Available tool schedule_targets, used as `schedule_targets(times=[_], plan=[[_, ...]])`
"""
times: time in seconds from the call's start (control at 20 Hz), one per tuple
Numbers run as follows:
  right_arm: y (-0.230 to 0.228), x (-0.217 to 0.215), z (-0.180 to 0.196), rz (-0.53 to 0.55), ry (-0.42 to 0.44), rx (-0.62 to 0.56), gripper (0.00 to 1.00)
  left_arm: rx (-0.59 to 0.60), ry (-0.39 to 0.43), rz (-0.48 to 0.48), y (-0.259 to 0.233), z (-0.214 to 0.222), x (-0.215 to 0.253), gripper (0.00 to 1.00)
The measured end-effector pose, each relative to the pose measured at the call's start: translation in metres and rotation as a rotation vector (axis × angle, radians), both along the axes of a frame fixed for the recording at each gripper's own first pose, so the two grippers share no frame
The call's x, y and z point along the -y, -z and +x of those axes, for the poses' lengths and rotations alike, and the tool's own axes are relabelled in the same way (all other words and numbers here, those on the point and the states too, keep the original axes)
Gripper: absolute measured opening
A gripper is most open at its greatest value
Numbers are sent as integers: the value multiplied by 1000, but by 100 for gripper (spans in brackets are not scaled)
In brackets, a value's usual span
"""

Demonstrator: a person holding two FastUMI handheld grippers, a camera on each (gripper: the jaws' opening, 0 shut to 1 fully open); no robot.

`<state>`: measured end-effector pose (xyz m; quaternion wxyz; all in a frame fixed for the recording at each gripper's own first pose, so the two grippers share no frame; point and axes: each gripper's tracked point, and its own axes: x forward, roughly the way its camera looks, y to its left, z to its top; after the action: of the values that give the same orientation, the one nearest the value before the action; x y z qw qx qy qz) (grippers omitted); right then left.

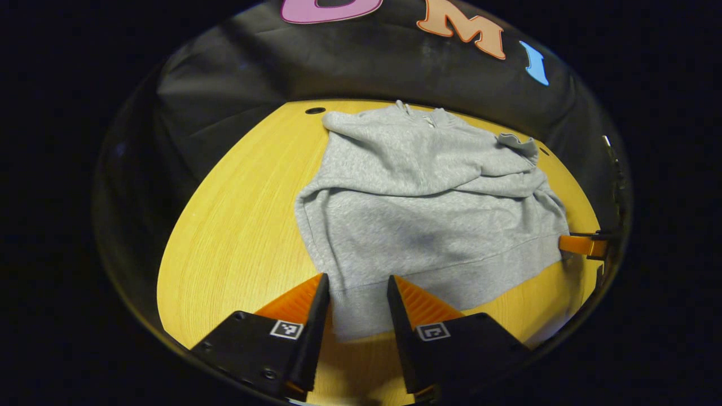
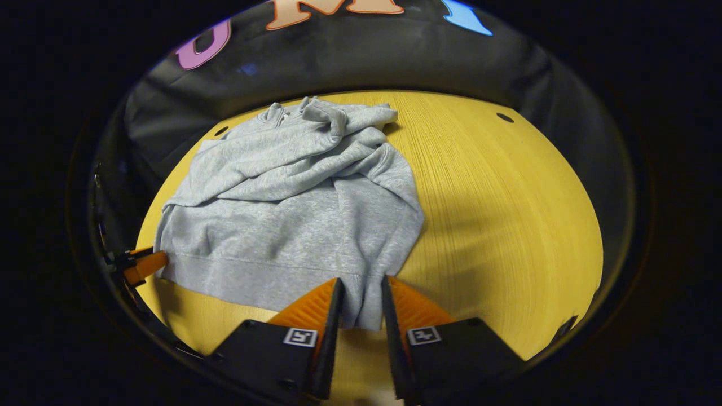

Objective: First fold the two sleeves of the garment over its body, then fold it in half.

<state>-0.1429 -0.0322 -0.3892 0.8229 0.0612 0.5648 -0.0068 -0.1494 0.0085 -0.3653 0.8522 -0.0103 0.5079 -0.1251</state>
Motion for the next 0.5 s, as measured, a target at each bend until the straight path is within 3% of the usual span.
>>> schedule_targets(times=[0.05, 0.1, 0.15, 0.2, 0.25, 0.5], plan=[[1, -1, 1, 11, 17, -7, 21, -7, 6, -15, 0, 2, 3, 44], [2, -1, 0, 18, 5, -17, 18, -4, 11, -46, -1, 2, 10, 40], [0, -1, 1, 30, -11, -13, 18, -6, -8, -56, -2, 4, 10, 17], [-5, -2, 1, 37, 1, -19, 18, -5, -9, -67, -1, 4, 12, 12], [1, -2, 3, 48, 4, -20, 8, -7, -6, -74, 0, 6, 13, 6], [-4, -4, -2, 146, 79, -58, 8, -34, 1, -99, -4, 0, 14, 0]])
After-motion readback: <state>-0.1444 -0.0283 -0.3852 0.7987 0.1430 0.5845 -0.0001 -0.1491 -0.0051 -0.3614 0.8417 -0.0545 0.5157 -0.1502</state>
